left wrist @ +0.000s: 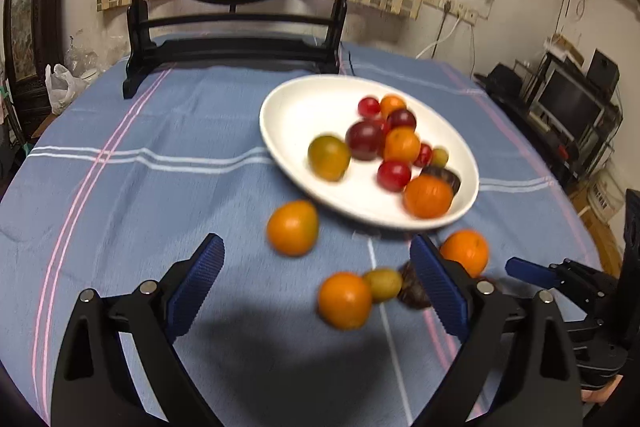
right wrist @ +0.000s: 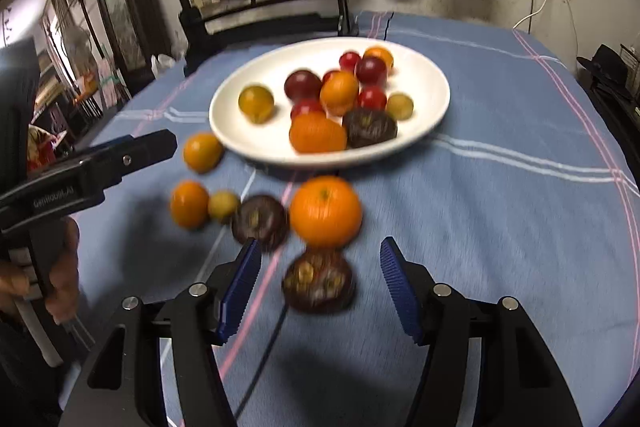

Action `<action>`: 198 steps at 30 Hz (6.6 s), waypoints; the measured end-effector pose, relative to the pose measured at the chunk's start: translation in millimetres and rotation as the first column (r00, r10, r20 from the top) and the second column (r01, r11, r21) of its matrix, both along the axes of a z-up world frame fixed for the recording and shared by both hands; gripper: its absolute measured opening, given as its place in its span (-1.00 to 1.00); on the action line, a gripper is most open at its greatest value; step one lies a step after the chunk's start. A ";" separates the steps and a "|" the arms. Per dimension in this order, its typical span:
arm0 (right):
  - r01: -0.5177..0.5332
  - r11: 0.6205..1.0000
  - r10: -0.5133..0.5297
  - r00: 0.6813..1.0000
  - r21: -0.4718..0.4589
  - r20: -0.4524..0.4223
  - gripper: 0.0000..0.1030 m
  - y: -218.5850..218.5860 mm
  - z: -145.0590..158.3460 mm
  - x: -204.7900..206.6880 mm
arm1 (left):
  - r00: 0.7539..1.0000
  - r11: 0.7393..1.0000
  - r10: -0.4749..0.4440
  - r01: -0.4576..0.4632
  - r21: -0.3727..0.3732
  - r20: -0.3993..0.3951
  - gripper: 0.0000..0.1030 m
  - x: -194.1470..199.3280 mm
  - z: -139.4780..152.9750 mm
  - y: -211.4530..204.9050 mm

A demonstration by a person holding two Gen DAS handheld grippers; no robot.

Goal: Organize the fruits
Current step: 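Grasp a brown wrinkled passion fruit with the right tool, then grasp a small orange with the left tool while the right tool holds the passion fruit, then carry the orange and passion fruit over the plate and open both tools, then grasp another small orange with the left tool, then grasp a mandarin with the right tool while the left tool holds the orange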

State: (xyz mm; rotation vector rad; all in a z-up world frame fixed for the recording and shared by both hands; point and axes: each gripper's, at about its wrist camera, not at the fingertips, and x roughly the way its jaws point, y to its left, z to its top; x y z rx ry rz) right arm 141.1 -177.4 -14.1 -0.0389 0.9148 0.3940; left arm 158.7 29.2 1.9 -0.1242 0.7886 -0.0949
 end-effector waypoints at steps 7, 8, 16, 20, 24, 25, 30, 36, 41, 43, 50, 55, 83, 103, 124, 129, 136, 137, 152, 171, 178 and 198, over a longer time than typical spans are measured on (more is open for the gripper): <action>-0.004 1.000 0.003 1.000 -0.028 -0.015 0.22 7.3 -11.0 -3.3 | 1.000 1.000 -0.013 0.014 0.021 -0.011 0.79 -10.2 -8.1 5.3; -0.004 0.999 0.003 1.000 -0.033 -0.019 0.22 8.1 -12.4 -3.1 | 1.000 1.000 -0.011 0.011 0.020 -0.010 0.79 -11.2 -8.1 7.0; 0.017 0.995 -0.018 1.000 -0.093 -0.005 0.02 16.1 -18.4 -2.1 | 1.000 1.000 -0.002 0.002 -0.022 -0.023 0.79 -10.7 -5.7 17.0; 0.018 0.991 -0.017 1.000 -0.129 0.013 -0.08 19.4 -20.6 -3.9 | 1.000 1.000 -0.004 0.003 -0.005 -0.028 0.79 -11.1 -7.1 14.1; 0.004 0.991 -0.002 1.000 -0.134 0.016 -0.17 20.3 -19.1 -6.8 | 0.999 0.999 -0.025 0.026 0.022 -0.036 0.79 -12.0 -10.2 6.4; 0.005 0.992 -0.004 1.000 -0.124 0.011 -0.17 18.4 -18.5 -6.5 | 0.999 0.999 -0.031 0.032 0.030 -0.039 0.79 -12.2 -11.2 4.2; 0.020 0.999 -0.021 1.000 -0.050 -0.017 -0.17 3.1 -15.3 -0.8 | 0.996 0.994 -0.075 0.079 0.072 -0.057 0.83 -15.1 -16.7 -10.0; 0.088 0.996 -0.088 0.996 0.003 -0.021 -0.17 -17.5 -10.9 4.1 | 0.993 0.983 -0.103 0.111 0.150 -0.061 0.84 -17.8 -22.1 -21.0; 0.091 0.996 -0.091 0.996 0.020 -0.003 -0.17 -20.2 -6.1 2.5 | 0.992 0.975 -0.113 0.122 0.188 -0.058 0.84 -18.2 -24.8 -24.5; 0.091 0.996 -0.091 0.996 0.024 0.008 -0.17 -20.3 -4.3 1.6 | 0.991 0.973 -0.112 0.124 0.195 -0.070 0.83 -16.6 -28.6 -24.9; 0.116 0.992 -0.117 0.993 0.042 0.014 -0.16 -25.5 -2.5 2.6 | 0.986 0.968 -0.139 0.156 0.196 -0.095 0.46 -12.6 -37.5 -28.9; 0.092 0.995 -0.093 0.996 0.035 0.015 -0.16 -20.2 -2.4 0.2 | 0.981 0.972 -0.153 0.171 0.160 -0.121 0.27 -3.6 -47.9 -28.9; 0.073 0.992 -0.086 0.988 0.101 0.125 -0.17 -16.1 31.4 -3.8 | 0.991 0.990 -0.135 0.134 0.051 0.013 -0.33 -9.1 22.5 -15.0; -0.026 0.993 0.016 0.996 0.114 0.086 -0.16 51.8 35.2 76.6 | 0.997 0.994 0.030 -0.023 0.110 -0.066 -0.33 105.6 7.3 -2.7; -0.035 0.985 0.022 0.997 0.169 0.078 0.16 25.0 31.8 30.6 | 0.999 0.994 0.041 -0.040 0.105 -0.008 0.51 37.9 9.2 -9.2; -0.024 0.984 0.010 0.997 0.179 0.077 0.30 15.8 23.7 12.8 | 0.999 0.994 0.039 -0.038 0.102 -0.008 0.55 19.6 5.1 -9.0; 0.002 0.984 -0.014 0.998 0.179 0.065 0.38 9.6 18.6 7.3 | 0.998 0.992 0.065 -0.064 0.112 -0.010 0.60 6.6 -2.3 -1.8; 0.004 0.984 -0.016 0.998 0.179 0.068 0.41 9.2 19.0 6.6 | 0.998 0.991 0.069 -0.067 0.112 -0.011 0.60 5.6 -3.4 -0.6; 0.039 0.987 -0.049 0.997 0.155 0.062 0.50 5.2 15.5 8.4 | 0.995 0.992 0.088 -0.083 0.099 -0.048 0.64 9.3 -20.9 8.0; 0.013 0.984 -0.030 0.995 0.178 0.090 0.52 6.1 25.6 -2.0 | 0.988 0.988 0.081 -0.062 0.142 -0.131 0.08 48.3 -45.4 -1.2; 0.018 0.987 -0.033 0.995 0.161 0.090 0.53 6.7 25.4 -2.2 | 0.992 0.990 0.044 -0.028 0.136 -0.120 -0.29 46.4 -44.9 -9.6; -0.088 0.996 0.088 0.996 0.009 0.007 0.53 36.9 -0.7 -6.1 | 0.995 0.996 0.027 -0.019 0.083 -0.099 -0.29 3.4 -35.8 7.6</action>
